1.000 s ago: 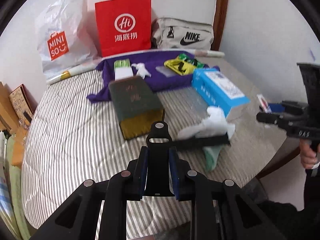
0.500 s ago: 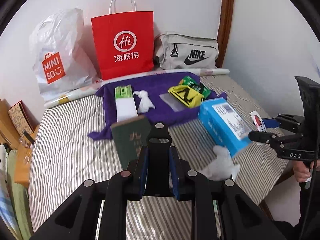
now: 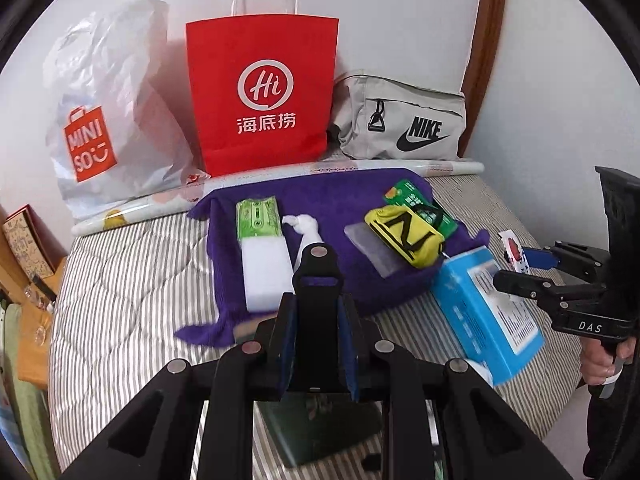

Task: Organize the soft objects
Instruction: 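Carry the black strap and tomato-print packet over the purple towel with both tools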

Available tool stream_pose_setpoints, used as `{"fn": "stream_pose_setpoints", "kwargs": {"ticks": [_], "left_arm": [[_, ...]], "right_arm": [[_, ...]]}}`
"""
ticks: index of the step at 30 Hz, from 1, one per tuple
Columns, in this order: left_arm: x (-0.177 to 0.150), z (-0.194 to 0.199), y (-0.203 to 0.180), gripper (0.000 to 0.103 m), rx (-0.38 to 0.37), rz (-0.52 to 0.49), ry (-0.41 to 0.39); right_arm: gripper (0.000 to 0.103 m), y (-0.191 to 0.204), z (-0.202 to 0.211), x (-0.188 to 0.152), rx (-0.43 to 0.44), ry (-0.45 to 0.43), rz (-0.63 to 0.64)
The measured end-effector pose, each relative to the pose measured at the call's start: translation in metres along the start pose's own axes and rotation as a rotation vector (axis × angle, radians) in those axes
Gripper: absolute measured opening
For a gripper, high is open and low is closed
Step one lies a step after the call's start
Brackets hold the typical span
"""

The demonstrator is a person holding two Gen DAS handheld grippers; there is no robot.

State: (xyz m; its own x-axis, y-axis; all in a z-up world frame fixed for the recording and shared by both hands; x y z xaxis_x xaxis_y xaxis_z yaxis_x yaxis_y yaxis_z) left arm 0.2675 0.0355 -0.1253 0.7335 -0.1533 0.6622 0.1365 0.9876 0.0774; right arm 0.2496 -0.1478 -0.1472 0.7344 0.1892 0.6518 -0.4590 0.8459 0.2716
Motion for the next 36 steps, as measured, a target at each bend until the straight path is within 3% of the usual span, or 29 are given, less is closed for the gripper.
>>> {"fn": "stream_pose_setpoints", "kwargs": {"ticks": [19,36], "left_arm": [[0.054,-0.092,-0.002,0.02,-0.035,0.011,0.077],[0.061,-0.157,-0.003,0.02,-0.078,0.056,0.187]], "right_arm": [[0.05,-0.053,-0.064,0.066,-0.046,0.042,0.001],[0.051,-0.094,-0.118,0.067,-0.043,0.166,-0.116]]}}
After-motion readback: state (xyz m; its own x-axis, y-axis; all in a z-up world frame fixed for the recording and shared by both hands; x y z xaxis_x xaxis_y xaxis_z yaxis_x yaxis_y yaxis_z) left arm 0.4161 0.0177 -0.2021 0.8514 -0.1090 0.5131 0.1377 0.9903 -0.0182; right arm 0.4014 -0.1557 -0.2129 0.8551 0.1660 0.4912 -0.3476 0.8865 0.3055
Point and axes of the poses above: each gripper's, at about its wrist camera, not at the fingertips, and z roughly against the way its jaws point, y to its left, x to its top, the point moved 7 cm from there along -z, roughly the way its jaws point, and after that the axes turned 12 degrees about x, right-handed, at the moved point
